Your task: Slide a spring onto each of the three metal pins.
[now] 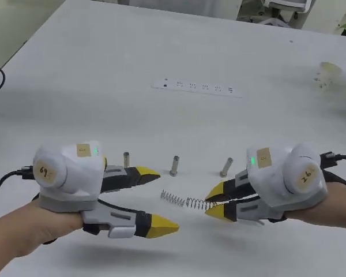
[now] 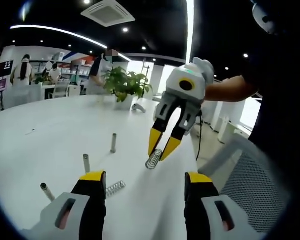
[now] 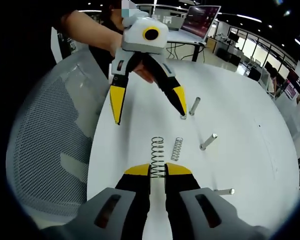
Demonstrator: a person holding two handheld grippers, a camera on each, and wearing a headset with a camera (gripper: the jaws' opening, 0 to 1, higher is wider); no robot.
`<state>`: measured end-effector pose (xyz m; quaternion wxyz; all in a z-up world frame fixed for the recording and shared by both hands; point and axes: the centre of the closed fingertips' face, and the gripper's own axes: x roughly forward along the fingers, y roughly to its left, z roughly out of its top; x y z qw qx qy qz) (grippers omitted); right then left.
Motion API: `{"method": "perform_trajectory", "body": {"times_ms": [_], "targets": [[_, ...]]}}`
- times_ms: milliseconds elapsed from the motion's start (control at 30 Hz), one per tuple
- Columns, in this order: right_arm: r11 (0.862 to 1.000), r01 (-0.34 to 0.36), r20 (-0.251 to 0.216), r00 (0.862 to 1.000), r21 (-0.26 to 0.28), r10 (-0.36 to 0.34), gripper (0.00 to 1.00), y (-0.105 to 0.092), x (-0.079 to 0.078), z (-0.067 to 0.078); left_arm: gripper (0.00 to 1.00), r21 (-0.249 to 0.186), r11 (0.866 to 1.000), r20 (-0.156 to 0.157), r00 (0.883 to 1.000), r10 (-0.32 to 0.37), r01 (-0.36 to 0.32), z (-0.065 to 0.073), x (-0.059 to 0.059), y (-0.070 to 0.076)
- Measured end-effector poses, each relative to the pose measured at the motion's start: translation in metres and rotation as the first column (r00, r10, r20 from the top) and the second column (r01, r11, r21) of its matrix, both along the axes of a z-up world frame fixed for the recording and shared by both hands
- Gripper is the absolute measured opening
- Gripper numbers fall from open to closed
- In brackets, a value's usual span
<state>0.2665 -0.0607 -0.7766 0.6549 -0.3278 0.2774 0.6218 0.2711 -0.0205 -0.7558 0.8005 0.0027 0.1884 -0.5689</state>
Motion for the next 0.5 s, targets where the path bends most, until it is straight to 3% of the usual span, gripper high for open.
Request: {"method": "perform_trajectory", "body": {"times_ms": [500], "targets": [[0.999, -0.051, -0.013, 0.999, 0.01, 0.052, 0.08, 0.007, -0.012, 0.007, 0.34, -0.038, 0.996, 0.015, 0.996, -0.084, 0.085, 0.004, -0.009, -0.02]]}}
